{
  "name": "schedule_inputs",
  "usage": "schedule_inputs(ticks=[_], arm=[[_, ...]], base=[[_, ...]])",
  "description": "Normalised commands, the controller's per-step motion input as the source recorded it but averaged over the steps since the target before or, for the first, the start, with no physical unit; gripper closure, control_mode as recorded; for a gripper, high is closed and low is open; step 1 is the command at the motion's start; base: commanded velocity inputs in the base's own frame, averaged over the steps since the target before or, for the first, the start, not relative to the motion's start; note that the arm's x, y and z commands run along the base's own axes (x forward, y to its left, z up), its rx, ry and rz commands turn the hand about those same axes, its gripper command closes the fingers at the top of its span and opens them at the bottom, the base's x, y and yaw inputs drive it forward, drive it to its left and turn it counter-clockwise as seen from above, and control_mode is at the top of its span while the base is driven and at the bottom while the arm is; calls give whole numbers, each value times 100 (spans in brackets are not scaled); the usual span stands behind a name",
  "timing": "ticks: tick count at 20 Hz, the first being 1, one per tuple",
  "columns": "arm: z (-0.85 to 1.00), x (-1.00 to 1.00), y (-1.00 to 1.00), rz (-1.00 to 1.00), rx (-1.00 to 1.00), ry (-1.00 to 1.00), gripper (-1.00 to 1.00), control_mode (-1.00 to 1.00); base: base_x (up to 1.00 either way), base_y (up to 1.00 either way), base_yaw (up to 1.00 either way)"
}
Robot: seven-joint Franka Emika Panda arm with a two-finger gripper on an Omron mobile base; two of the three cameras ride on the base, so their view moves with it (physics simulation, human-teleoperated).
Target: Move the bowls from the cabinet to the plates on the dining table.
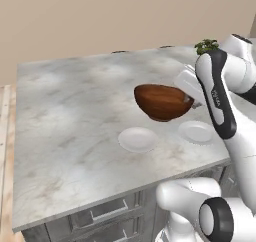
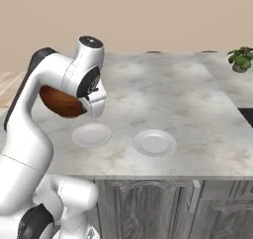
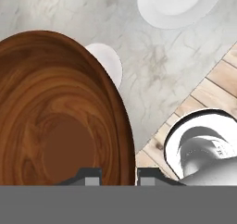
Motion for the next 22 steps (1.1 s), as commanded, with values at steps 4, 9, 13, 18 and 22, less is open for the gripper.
schedule_inputs(ticks=[4,9,13,18,22], arm=[[-16,32,3,0,-9,2,100,-100],[-28,21,6,0,0,-1,100,-100],[-20,3,20,0,0,-9,100,-100],[-36,0,20,0,-5,-14,100,-100],[-31,0,8,0,-10,-17,100,-100]], base=[[0,0,0],[0,0,0],[0,0,0],[0,0,0],[0,0,0]])
